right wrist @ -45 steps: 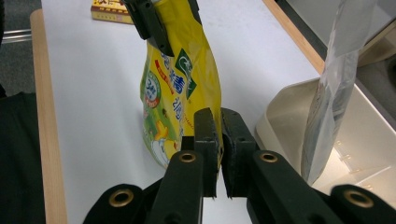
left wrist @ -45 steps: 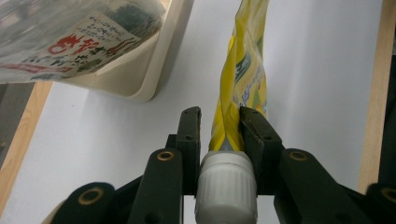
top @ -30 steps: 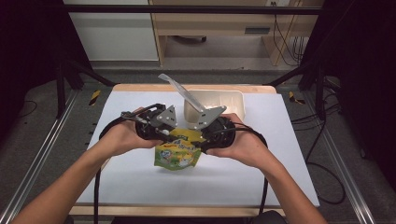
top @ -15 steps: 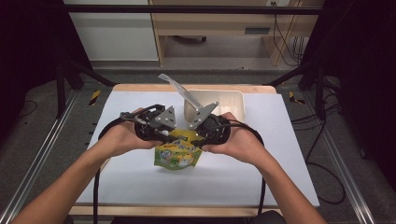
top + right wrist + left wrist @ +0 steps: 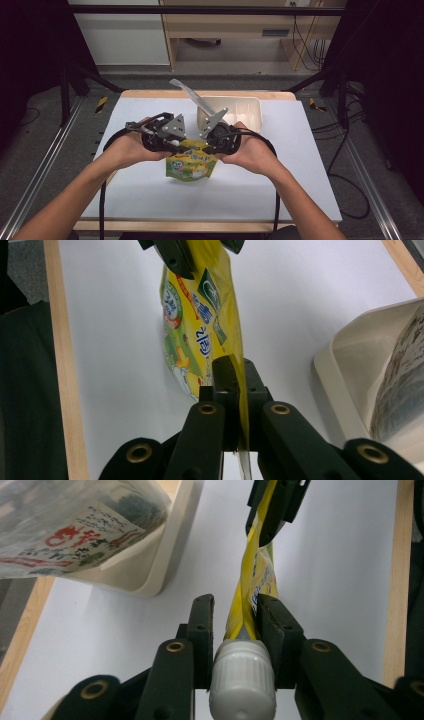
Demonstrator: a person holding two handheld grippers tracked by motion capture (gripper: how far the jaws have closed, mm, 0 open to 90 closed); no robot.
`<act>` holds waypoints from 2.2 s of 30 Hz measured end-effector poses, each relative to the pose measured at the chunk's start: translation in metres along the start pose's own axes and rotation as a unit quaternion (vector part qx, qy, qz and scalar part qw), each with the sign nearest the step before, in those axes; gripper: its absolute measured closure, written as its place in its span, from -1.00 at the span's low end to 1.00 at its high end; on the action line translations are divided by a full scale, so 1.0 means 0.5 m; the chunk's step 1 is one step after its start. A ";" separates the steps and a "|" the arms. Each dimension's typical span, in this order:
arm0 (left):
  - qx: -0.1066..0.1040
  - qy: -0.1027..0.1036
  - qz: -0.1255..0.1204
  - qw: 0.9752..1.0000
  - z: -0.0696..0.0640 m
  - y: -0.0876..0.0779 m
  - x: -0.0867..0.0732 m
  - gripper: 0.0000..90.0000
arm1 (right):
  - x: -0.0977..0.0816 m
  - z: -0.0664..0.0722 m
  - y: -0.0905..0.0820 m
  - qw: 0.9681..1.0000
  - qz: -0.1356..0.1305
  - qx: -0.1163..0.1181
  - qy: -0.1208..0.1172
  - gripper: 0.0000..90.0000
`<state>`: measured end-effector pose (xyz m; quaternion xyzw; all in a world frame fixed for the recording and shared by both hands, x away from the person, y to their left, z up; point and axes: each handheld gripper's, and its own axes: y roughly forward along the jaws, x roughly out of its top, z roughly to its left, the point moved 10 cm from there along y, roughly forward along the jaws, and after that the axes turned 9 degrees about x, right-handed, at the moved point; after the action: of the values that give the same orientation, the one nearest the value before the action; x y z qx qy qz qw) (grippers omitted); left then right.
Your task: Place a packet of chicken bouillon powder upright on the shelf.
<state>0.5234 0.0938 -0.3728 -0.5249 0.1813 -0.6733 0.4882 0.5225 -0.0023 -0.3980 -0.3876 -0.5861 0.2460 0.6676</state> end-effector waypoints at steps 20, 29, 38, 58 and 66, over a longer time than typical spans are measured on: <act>0.110 -0.179 -0.035 0.977 -0.005 0.042 -0.118 -0.80 | -0.111 -0.024 -0.171 0.993 0.011 -0.064 0.098 1.00; 0.128 -0.232 -0.029 0.964 -0.030 0.107 -0.193 -0.81 | -0.170 -0.059 -0.236 0.982 0.004 -0.101 0.159 1.00; 0.142 -0.240 -0.015 0.960 -0.061 0.139 -0.242 -0.82 | -0.175 -0.095 -0.279 0.969 -0.032 -0.144 0.196 1.00; 0.196 -0.252 -0.008 0.948 -0.063 0.139 -0.287 -0.82 | -0.132 -0.197 -0.335 0.928 -0.093 -0.219 0.285 1.00; 0.206 -0.267 -0.009 0.941 -0.053 0.141 -0.298 -0.82 | -0.106 -0.247 -0.345 0.913 -0.110 -0.236 0.314 1.00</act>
<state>0.5287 0.1808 -0.5154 -0.5746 -0.1033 -0.5354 0.6104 0.6105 -0.1719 -0.2918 -0.5240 -0.4262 -0.1090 0.7293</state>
